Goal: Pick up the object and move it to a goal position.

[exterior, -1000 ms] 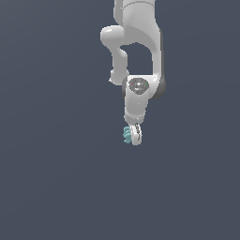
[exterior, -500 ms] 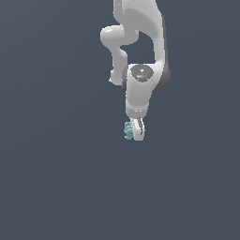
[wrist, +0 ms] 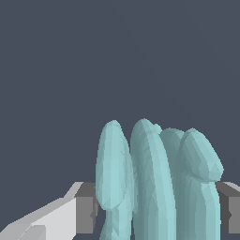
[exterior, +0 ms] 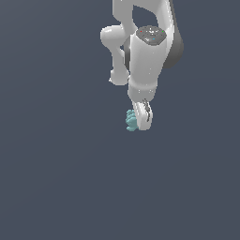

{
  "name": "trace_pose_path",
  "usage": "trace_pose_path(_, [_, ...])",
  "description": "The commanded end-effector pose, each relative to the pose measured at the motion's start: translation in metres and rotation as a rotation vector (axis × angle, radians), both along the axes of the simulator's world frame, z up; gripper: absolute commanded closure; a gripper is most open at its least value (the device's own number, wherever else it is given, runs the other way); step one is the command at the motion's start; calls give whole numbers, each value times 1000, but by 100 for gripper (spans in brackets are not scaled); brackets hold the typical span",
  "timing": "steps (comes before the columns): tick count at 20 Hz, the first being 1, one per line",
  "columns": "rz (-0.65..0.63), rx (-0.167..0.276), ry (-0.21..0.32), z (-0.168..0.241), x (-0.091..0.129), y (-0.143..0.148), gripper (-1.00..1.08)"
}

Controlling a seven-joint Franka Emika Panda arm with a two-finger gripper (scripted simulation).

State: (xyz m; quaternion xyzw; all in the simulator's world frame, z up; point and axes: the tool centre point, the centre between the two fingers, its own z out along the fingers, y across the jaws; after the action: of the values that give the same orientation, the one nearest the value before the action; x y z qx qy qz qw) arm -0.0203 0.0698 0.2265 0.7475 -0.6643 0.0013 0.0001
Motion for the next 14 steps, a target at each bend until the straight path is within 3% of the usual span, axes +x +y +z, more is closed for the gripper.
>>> trace_pose_path(1, [-1,-1,0,27,4,1,108])
trace_pose_path(14, [1,0,1,156,25,10,108])
